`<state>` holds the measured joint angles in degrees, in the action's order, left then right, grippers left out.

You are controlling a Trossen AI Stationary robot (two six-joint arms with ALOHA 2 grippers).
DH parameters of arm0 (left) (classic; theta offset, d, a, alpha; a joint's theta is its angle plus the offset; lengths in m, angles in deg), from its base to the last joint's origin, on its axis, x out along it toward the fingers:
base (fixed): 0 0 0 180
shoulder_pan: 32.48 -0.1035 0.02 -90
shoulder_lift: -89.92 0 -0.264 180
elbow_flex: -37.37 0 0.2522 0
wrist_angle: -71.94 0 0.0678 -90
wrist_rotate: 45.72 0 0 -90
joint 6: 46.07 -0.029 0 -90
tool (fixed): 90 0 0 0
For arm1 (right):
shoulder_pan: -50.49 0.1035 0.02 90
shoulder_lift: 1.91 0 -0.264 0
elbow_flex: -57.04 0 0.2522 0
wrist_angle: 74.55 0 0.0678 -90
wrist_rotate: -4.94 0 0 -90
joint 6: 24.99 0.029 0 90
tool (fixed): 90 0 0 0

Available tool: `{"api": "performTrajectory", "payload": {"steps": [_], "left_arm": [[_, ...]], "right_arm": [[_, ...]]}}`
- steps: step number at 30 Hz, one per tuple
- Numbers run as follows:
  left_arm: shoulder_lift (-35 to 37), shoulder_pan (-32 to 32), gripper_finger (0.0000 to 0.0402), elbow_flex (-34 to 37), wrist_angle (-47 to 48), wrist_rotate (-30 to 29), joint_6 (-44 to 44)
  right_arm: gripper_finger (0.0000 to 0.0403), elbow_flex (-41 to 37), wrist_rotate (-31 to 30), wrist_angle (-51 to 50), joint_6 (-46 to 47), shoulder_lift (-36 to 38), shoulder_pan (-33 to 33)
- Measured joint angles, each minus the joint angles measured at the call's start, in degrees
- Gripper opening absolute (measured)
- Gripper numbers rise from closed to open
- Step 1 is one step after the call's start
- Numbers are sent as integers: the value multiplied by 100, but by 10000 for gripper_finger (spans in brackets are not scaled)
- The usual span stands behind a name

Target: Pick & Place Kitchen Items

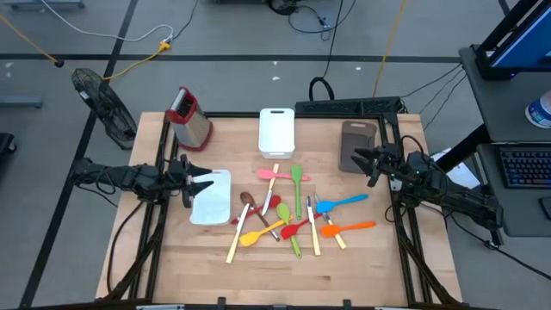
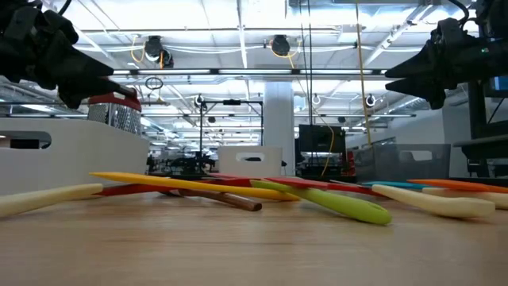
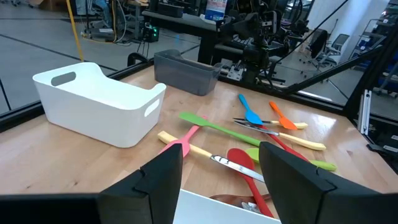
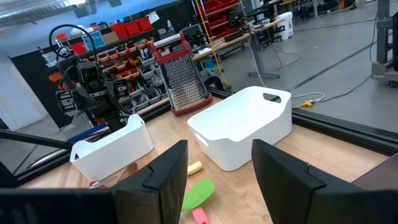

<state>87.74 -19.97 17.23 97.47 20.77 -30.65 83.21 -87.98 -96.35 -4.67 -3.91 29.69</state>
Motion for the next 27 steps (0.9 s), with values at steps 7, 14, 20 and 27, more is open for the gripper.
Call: {"api": "performTrajectory", "payload": {"steps": [7, 14, 20, 27], "left_arm": [[0, 0, 218, 0, 0, 0, 0], [0, 0, 218, 0, 0, -24, -47], [1, -4, 218, 1, -2, -516, -481], [0, -6, 218, -1, -2, -526, -461]], "right_arm": [[171, -1, -537, 4, 0, -1, 0], [171, 2, -605, 4, -2, 0, 0], [171, 0, -734, 4, 189, 0, 2], [171, 2, -767, 101, 367, 2, 0]]}}
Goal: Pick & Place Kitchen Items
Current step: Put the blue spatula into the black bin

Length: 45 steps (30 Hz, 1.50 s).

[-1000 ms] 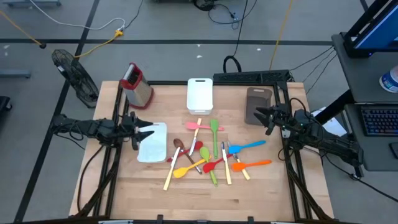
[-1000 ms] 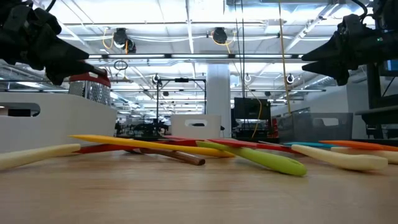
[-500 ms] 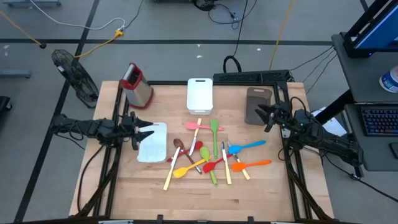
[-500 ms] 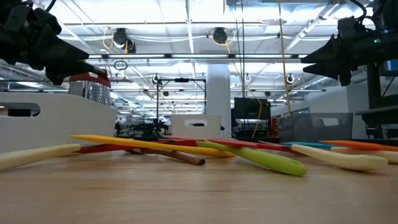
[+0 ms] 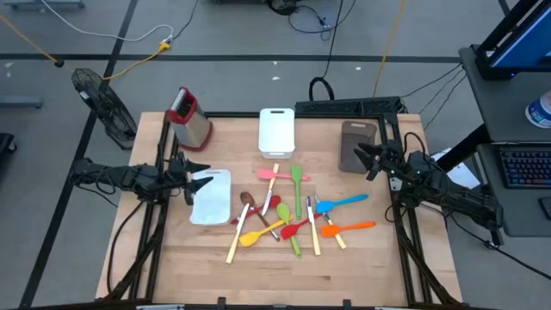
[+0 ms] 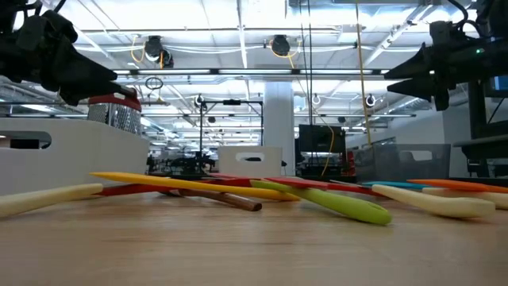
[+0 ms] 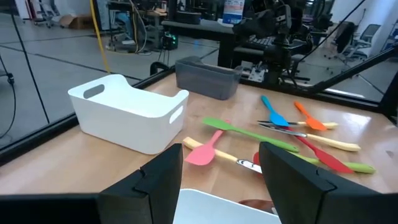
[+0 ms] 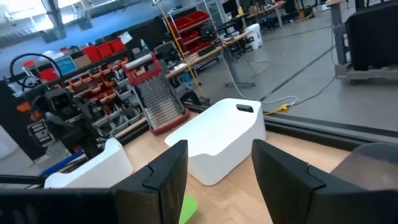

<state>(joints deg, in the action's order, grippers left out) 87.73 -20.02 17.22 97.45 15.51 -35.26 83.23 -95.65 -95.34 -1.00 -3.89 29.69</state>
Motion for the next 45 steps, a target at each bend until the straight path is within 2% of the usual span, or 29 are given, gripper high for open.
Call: {"api": "performTrajectory", "payload": {"steps": [5, 14, 20, 23, 26, 29, 36, 39, 42, 45], "left_arm": [[1, -5, 218, 0, -2, -394, -11], [1, -5, 218, 2, -2, -423, 409], [0, -5, 218, 0, -3, -423, 537], [1, -2, 218, 1, -8, -284, 395], [-1, 1, 218, 2, -11, 162, 132], [-7, 1, 218, 2, 0, 511, 83], [-7, 1, 218, 1, 16, 476, -227], [-7, 1, 218, 2, 16, 466, -279], [-7, 1, 218, 2, 17, 239, -309], [-5, 1, 218, 1, 15, 6, -300]], "right_arm": [[171, 0, 26, 281, 81, -2, 0], [171, 0, -160, 769, 378, 0, 0], [171, 0, 4, 811, 383, 0, 0], [171, 0, 14, 885, 382, -2, 2], [171, 0, 24, 898, 383, -2, 2], [171, 0, 389, 898, 385, -2, 0], [171, 0, 495, 924, 378, -77, 2], [171, 0, 868, 959, 356, -120, 0], [171, 1, 1170, 942, 334, -148, 2], [171, 0, 1225, 960, 326, -204, 2]]}}
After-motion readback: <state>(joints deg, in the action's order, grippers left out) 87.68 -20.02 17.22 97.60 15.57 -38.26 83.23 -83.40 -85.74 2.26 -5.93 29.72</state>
